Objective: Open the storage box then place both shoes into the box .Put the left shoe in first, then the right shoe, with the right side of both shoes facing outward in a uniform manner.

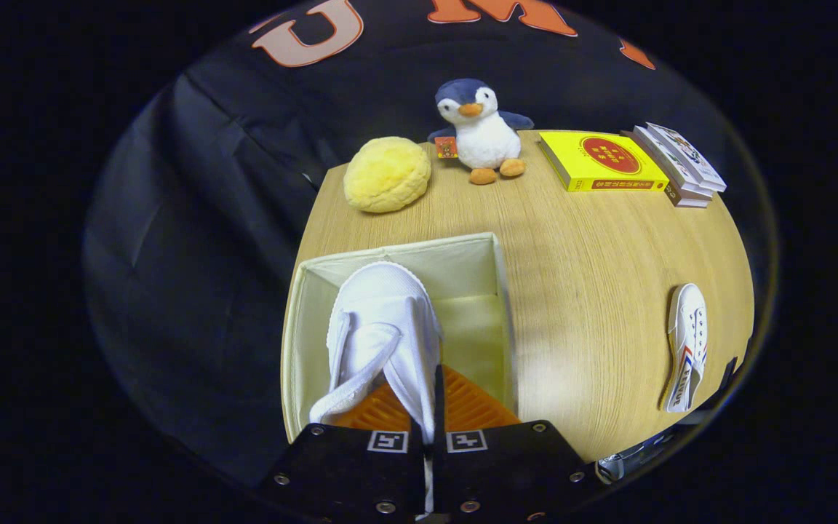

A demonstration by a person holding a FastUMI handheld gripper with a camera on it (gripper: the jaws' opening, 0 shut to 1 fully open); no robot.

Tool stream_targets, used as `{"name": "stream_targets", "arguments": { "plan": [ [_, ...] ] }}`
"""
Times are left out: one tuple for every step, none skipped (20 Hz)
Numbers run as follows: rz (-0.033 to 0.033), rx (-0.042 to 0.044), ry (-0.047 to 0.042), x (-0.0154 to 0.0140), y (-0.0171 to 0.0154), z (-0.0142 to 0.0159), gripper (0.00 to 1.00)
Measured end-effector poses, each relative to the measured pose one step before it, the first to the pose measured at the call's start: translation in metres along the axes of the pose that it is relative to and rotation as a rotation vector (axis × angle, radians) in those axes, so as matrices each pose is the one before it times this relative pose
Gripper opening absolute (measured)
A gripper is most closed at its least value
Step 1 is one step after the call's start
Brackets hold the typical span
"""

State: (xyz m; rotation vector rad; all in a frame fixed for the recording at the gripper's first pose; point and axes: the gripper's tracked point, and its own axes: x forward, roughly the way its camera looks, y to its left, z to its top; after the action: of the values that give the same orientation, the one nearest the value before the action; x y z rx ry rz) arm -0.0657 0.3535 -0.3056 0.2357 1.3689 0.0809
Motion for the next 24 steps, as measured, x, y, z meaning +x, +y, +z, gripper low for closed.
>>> {"name": "stream_targets", "arguments": {
  "plan": [
    [-0.01070,-0.00285,0.01322,0.00820,0.00392,-0.00239,0.05],
    [-0.01154,0.00012,0.01285,0.00810,0.00312,-0.00211,0.05],
    [-0.01342,0.00385,0.01119,0.00918,0.00199,-0.00071,0.05],
    [-0.01428,0.00570,0.01230,0.00847,0.00257,-0.00280,0.05],
    [-0.01080,0.00604,0.01013,0.00681,0.00299,-0.00201,0.05],
    [-0.00569,0.00297,0.00457,0.00569,0.00458,-0.00124,0.05],
    [-0.00880,0.00130,0.01356,0.00532,0.00271,-0.00234,0.05],
    [-0.01147,0.01024,0.01155,0.00528,0.00165,-0.00337,0.05],
    [-0.00878,0.00828,0.01789,0.00337,-0.00140,-0.00417,0.05],
    [-0.00509,0.00696,0.01341,0.00459,0.00333,-0.00479,0.05],
    [-0.01288,0.00038,0.00623,0.00681,0.00045,-0.00125,0.05],
    [-0.00606,0.00124,-0.00008,0.00505,0.00080,-0.00057,0.05],
    [-0.01003,0.00184,-0.00249,0.00365,0.00023,0.00020,0.05],
    [-0.00688,-0.00092,0.01008,0.00376,-0.00105,-0.00173,0.05],
    [0.00192,0.00214,0.02089,0.00452,-0.00041,-0.00309,0.05],
    [0.02216,0.01078,0.02767,0.00109,0.00401,-0.00580,0.06],
    [0.02967,0.01081,0.03028,-0.00123,0.00514,-0.00653,0.11],
    [0.02866,0.00634,0.02921,-0.00236,0.00534,-0.00630,0.15],
    [0.01334,-0.00592,0.02037,-0.00024,0.00061,-0.00636,0.23],
    [0.02146,-0.00859,-0.00684,-0.00714,-0.00046,0.00195,0.27],
    [0.02596,-0.00705,-0.00619,-0.00831,0.00153,0.00086,0.33],
    [0.03943,0.00249,-0.00140,-0.01061,0.00314,-0.00026,0.36],
    [0.05651,0.00851,-0.00479,-0.01262,0.00637,0.00124,0.40],
    [0.06039,0.00699,-0.01389,-0.01428,0.00809,0.00219,0.43]
  ]
}}
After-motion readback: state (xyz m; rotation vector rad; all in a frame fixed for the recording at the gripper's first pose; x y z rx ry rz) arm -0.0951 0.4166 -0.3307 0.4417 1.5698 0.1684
